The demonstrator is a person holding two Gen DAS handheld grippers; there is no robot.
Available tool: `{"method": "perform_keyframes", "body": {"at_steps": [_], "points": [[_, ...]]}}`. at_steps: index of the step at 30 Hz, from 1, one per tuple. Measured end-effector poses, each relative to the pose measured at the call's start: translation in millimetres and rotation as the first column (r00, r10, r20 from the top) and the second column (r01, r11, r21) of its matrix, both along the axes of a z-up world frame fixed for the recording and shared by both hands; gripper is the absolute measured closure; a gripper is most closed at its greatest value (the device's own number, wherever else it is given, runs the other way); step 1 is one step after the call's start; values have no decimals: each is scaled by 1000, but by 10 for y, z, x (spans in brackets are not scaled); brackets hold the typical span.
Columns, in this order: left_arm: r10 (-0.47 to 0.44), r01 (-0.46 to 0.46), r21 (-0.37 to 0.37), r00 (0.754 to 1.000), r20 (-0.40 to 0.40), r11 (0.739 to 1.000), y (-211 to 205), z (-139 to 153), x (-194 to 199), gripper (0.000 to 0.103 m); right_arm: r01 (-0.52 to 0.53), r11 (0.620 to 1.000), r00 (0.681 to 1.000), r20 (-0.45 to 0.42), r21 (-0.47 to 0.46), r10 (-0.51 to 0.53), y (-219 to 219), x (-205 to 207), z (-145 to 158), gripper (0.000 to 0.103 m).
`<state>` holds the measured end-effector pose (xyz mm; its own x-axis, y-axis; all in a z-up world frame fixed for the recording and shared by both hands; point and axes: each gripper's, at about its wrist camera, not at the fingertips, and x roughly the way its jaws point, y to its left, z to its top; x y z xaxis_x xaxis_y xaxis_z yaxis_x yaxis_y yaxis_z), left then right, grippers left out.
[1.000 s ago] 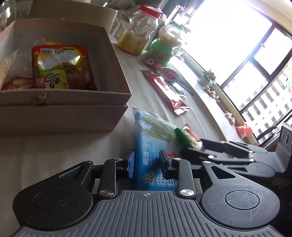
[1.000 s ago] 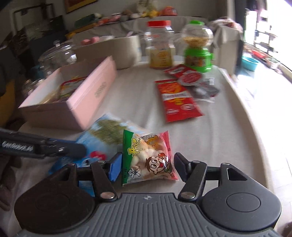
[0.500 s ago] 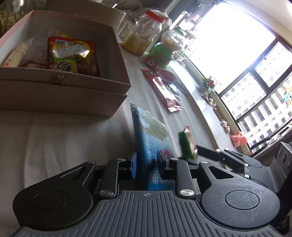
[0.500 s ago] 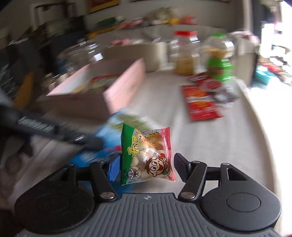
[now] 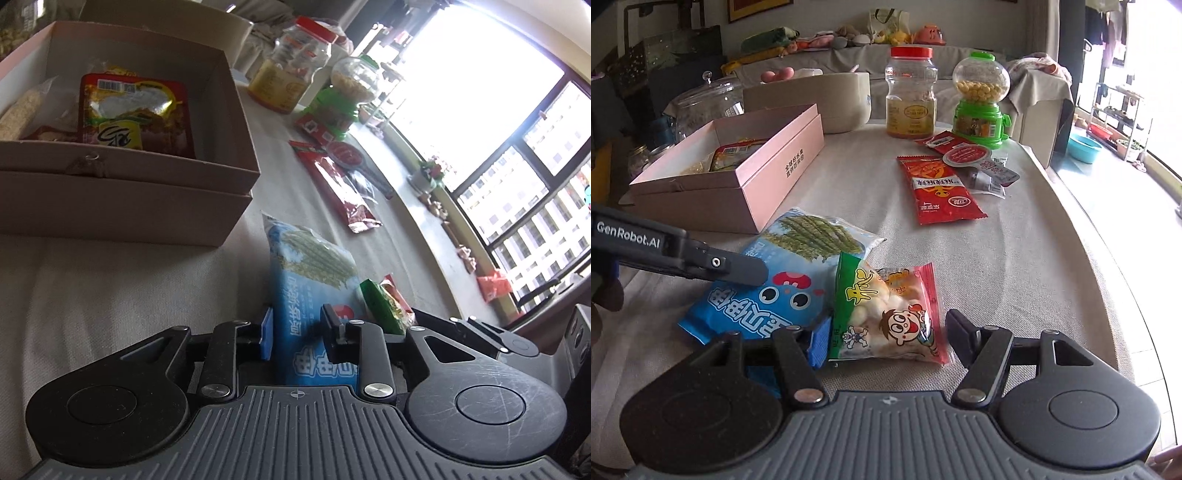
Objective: Organize snacks
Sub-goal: 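Lift the candy bag with the right tool while the left lifts the seaweed packet, then carry the candy bag into the pink box with the right tool while the left drops the seaweed packet there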
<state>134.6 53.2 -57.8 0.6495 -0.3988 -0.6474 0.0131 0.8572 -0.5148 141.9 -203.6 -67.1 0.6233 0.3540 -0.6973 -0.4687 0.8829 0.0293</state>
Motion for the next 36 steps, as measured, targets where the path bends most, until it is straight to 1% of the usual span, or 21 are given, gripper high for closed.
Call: {"method": "perform_keyframes", "body": {"at_steps": [4,5,7,8,9,10,11,12,13,14,15,17,19,20,21,24,30,32,33,34,36], "points": [[16,-16,5,999,-31,1000,55,82,-145,77,-53,999,999,-4,0,53,20,-99,11,37],[16,-16,6,999,-28,1000,71,114,-201,79,-69,998,998,-4,1,69,34,-128,11,37],[12,-12,-9,1000,-13,1000,119,181,-321,79,-103,995,995,1,-5,103,69,-193,14,38],[2,-2,-28,1000,-3,1000,147,205,-365,79,-115,993,993,6,-9,115,87,-215,14,38],[-11,11,-63,1000,9,998,184,222,-402,79,-128,992,992,9,-11,128,103,-232,13,37],[-33,34,-120,999,14,992,214,217,-414,80,-142,990,990,5,-4,142,114,-237,14,37],[-57,58,-178,998,15,982,223,195,-404,75,-160,987,987,-3,10,160,124,-242,17,37],[-67,68,-210,998,16,975,203,171,-386,72,-174,985,985,-4,15,174,146,-259,19,37],[-61,64,-206,998,21,976,175,157,-371,72,-183,983,983,2,4,183,174,-284,17,37],[-57,64,-188,997,45,980,131,157,-349,69,-184,983,983,16,-16,185,199,-309,11,37],[-51,60,-161,997,64,985,94,166,-335,69,-188,982,982,26,-26,189,210,-327,10,37],[-28,32,-78,998,59,996,18,158,-291,77,-193,981,981,19,-15,193,195,-333,12,37],[-15,16,-11,999,30,1000,-38,111,-237,81,-188,982,982,18,-12,188,175,-339,6,34],[-8,8,-4,1000,8,1000,-45,82,-210,81,-184,983,983,19,-11,184,171,-341,4,33],[0,0,-14,1000,-9,1000,-17,51,-203,81,-179,984,984,20,-11,179,168,-341,-2,29],[10,-11,-51,1000,-18,999,47,31,-224,82,-149,989,989,17,0,149,146,-327,-22,19],[-4,4,-48,1000,-3,999,114,97,-520,84,-145,989,989,15,-2,145,154,-331,-24,17],[0,1,-33,1000,10,999,144,141,-694,85,-150,989,989,5,3,150,157,-326,-7,22],[7,-7,-29,1000,17,1000,163,161,-774,85,-153,988,988,1,8,153,158,-327,9,34],[16,-15,-27,1000,23,1000,184,183,-831,85,-161,987,987,-7,11,161,159,-329,34,41],[37,-36,-26,999,37,999,276,245,-1010,85,-205,979,978,-24,22,205,173,-346,108,45]]}}
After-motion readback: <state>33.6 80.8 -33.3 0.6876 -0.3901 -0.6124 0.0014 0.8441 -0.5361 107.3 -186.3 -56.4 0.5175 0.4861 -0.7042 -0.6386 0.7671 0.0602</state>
